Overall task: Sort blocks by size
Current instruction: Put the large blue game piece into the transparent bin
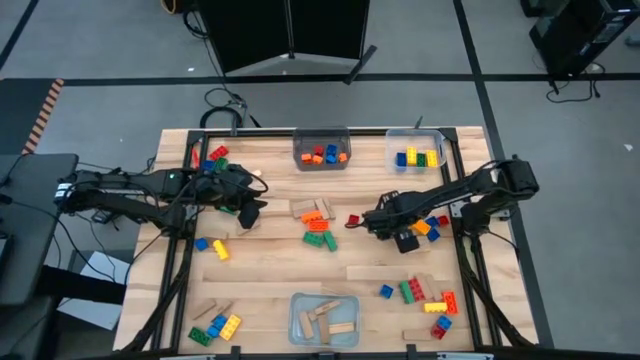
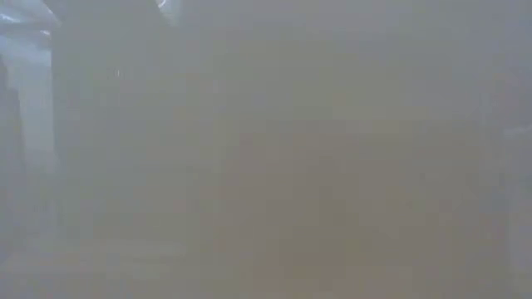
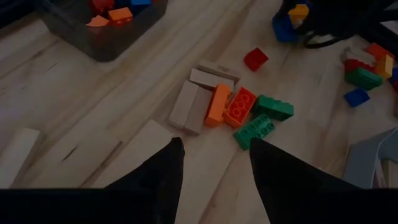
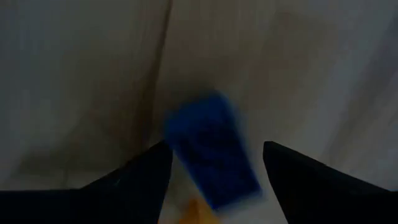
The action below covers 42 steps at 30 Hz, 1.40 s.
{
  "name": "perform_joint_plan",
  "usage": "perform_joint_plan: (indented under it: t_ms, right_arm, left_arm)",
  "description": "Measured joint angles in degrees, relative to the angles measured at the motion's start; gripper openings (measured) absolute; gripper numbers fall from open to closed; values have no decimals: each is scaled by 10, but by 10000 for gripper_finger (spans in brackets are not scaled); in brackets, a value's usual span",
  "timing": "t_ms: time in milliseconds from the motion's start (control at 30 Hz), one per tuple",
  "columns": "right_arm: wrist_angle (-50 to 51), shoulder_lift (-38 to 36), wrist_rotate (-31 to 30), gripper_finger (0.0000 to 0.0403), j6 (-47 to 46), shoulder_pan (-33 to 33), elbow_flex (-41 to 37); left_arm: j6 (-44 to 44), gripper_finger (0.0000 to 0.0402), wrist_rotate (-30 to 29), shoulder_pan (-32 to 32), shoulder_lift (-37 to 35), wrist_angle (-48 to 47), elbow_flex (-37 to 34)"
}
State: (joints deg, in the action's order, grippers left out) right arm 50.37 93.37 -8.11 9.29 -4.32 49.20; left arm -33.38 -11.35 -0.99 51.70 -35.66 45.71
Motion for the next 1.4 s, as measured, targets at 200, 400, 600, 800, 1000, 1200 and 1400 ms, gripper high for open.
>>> perform_joint_plan:
  t_ms: [200,400,600,800,1000,1200,1400]
  right_arm:
    - [-50,4,14,238,-1,26,-2]
    - [-69,12,60,189,-26,58,-5]
    - [-54,11,76,159,-86,78,-4]
    - [-53,8,69,236,-132,79,-5]
    - [-45,7,46,345,-158,81,-5]
    - [-21,8,55,384,-215,98,-4]
    - [-20,7,95,360,-249,107,-15]
  left_arm:
    - [1,192,0,0,1,1,0]
    - [1,192,0,0,1,2,0]
    - [1,191,0,0,1,2,0]
    - [3,192,0,0,1,2,0]
    - [3,191,0,0,1,2,0]
    - [3,191,1,0,1,3,0]
    - [1,191,3,0,1,3,0]
